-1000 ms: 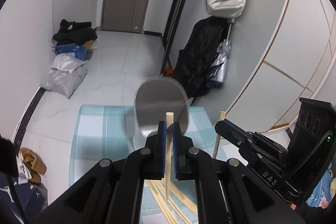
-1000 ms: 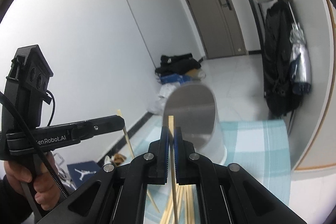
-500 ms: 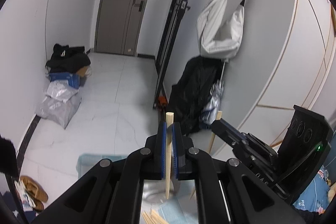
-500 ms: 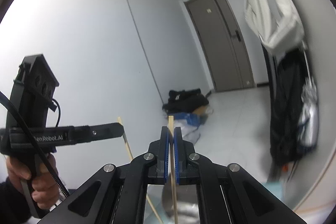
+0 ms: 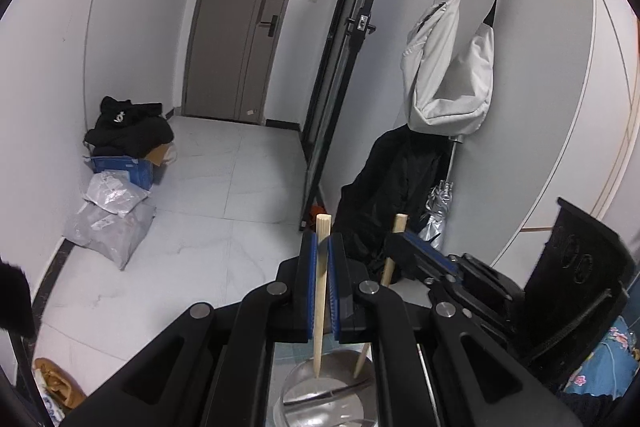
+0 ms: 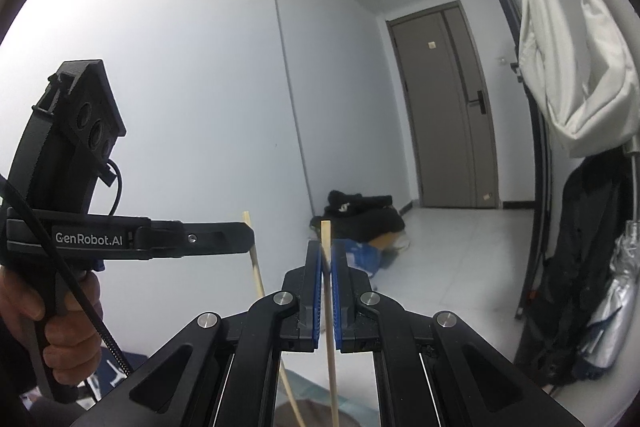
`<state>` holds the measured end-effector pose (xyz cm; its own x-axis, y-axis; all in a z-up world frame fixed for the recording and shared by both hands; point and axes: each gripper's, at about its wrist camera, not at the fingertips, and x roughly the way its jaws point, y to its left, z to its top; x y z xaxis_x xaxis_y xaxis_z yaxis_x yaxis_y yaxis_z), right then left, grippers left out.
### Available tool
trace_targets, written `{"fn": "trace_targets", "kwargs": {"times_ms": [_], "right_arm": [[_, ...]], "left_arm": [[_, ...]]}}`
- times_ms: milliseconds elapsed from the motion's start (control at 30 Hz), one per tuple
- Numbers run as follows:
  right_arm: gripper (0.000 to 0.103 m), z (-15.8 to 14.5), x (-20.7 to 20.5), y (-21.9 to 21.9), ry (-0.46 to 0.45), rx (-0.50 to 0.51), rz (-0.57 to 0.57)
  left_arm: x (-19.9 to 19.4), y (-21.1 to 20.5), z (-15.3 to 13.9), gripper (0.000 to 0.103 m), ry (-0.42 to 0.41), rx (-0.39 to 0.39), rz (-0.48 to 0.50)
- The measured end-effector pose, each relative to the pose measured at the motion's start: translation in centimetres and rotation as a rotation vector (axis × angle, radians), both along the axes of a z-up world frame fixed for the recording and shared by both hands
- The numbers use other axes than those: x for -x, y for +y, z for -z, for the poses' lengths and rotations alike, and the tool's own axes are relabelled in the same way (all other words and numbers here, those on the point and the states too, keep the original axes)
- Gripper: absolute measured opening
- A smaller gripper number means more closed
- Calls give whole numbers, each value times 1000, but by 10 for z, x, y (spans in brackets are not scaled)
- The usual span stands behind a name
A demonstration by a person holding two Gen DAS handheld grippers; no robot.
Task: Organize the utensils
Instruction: 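Lift both held chopsticks and lower them into the white holder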
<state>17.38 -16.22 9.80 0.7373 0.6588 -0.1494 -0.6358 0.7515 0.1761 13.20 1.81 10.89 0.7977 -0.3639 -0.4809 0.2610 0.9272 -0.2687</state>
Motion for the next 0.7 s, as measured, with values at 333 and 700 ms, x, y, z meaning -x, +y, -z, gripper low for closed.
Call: {"fn": "trace_targets", "kwargs": {"times_ms": [333, 700], "right_arm": [[4, 26, -7, 6, 34, 52, -56], [7, 54, 6, 6, 122, 123, -99]], "left_arm": [[-7, -12, 24, 2, 33, -64, 63], [-9, -13, 44, 3, 160, -85, 108]]}}
